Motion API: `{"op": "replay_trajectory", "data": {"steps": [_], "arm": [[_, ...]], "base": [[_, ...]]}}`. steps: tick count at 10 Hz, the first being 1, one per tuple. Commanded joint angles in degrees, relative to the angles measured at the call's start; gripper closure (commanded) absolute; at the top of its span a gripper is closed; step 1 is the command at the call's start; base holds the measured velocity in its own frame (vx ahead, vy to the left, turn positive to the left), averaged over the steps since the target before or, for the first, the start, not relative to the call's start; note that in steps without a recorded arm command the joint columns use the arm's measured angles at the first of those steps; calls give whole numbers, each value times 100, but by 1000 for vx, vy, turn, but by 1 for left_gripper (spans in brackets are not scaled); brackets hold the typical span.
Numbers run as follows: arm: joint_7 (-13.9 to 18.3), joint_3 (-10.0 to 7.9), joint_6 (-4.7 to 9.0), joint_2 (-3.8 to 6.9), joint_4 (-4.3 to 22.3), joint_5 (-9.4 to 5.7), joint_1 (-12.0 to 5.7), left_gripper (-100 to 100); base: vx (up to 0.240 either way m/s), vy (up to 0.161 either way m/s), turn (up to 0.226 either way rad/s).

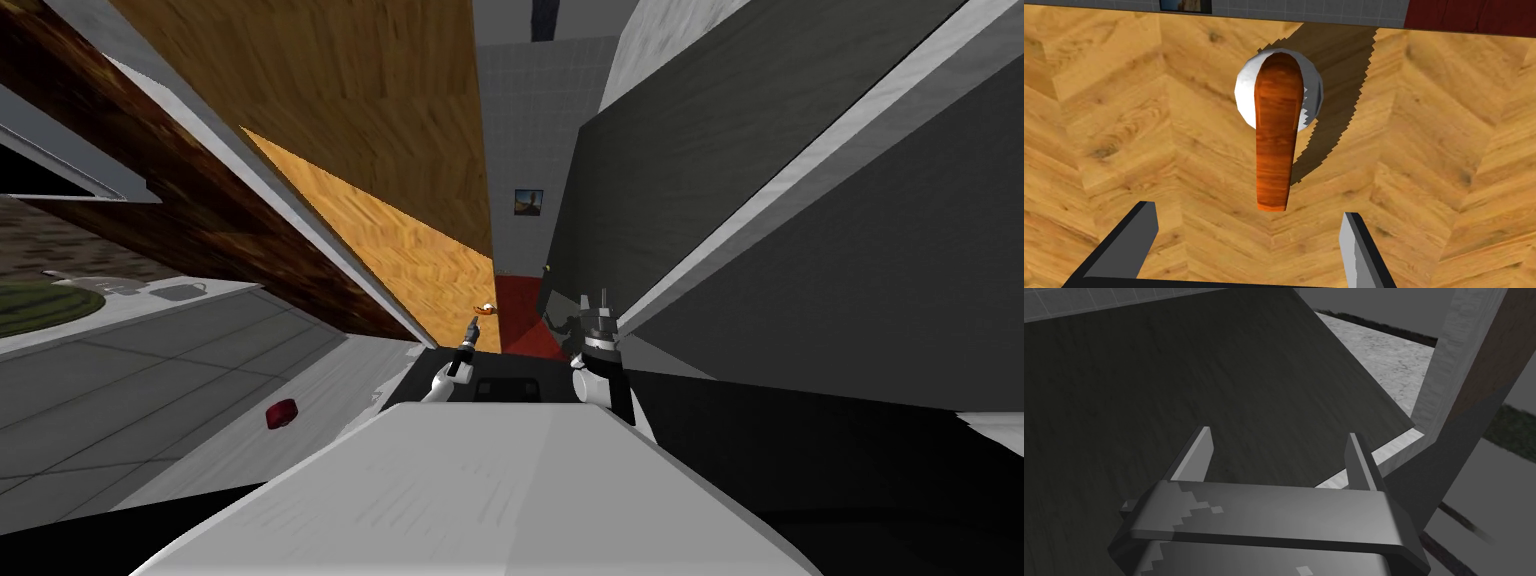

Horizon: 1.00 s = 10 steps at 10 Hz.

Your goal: Push the door open

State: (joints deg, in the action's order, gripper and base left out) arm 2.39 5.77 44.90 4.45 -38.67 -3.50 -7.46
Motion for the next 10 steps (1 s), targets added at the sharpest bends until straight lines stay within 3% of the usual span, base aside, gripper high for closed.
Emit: {"op": "replay_trajectory", "data": {"steps": [1, 6, 7, 10], "arm": [[-9, -22, 10, -4, 21, -10, -7, -100], [-27, -59, 32, -42, 53, -26, -9, -100], [-27, -59, 32, -42, 53, -26, -9, 100], [-27, -59, 32, -42, 53, -26, -9, 100]], "base": [[212, -5, -24], [175, -18, -21], [-12, 0, 4], [-20, 4, -3]]}}
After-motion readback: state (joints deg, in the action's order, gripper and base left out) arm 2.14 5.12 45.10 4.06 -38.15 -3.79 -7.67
